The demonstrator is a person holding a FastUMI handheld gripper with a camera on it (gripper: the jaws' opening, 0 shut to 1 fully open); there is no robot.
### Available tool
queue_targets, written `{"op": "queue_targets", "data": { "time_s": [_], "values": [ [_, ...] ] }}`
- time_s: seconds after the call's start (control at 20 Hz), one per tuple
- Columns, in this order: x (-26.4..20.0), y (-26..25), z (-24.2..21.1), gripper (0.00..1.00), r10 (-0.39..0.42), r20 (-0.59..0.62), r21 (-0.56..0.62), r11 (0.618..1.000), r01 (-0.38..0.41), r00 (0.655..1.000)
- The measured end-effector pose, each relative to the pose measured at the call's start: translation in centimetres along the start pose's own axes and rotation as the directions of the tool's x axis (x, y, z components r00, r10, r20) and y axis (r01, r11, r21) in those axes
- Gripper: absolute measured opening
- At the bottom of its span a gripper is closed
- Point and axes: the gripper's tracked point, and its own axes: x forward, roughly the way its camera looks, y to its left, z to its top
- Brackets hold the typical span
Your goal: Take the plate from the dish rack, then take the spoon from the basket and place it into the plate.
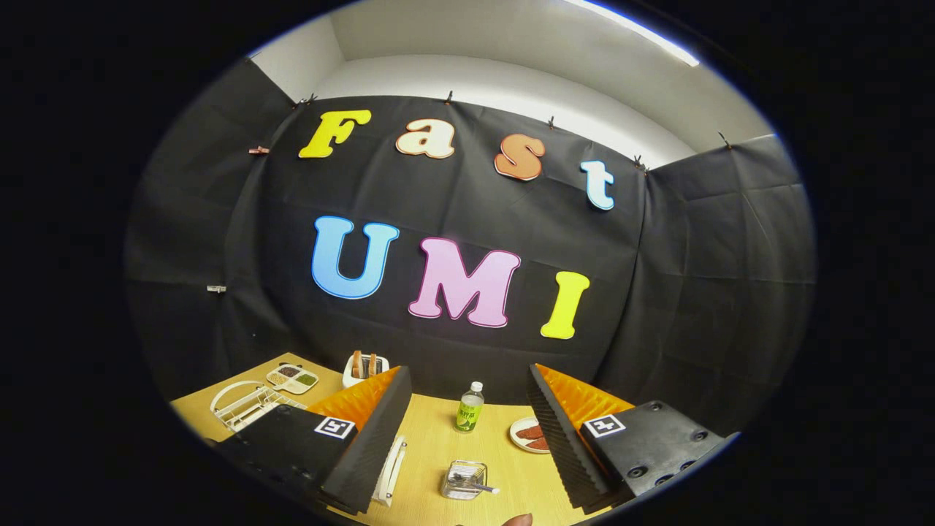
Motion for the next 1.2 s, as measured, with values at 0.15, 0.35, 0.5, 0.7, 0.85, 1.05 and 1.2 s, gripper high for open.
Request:
{"op": "queue_targets", "data": {
  "time_s": [0.15, 0.35, 0.5, 0.7, 0.85, 1.05, 1.2],
  "values": [
    [0.5, 0.9, 0.0, 0.97, 0.03, -0.008, 0.016, 0.999, -0.03, 1.0],
    [0.7, 1.5, 0.2, 0.97, 0.044, -0.007, 0.017, 0.999, -0.044, 0.999],
    [0.7, 2.2, 0.2, 0.97, 0.058, -0.012, 0.023, 0.998, -0.058, 0.998],
    [0.7, 3.4, 0.2, 0.97, 0.079, -0.022, 0.021, 0.997, -0.078, 0.997],
    [1.4, 5.9, -1.2, 0.97, 0.143, -0.096, 0.082, 0.987, -0.135, 0.985],
    [3.1, 10.5, -5.3, 0.98, 0.249, -0.287, 0.162, 0.964, -0.209, 0.925],
    [4.5, 13.8, -9.6, 0.98, 0.284, -0.465, 0.231, 0.953, -0.195, 0.838]
  ]
}}
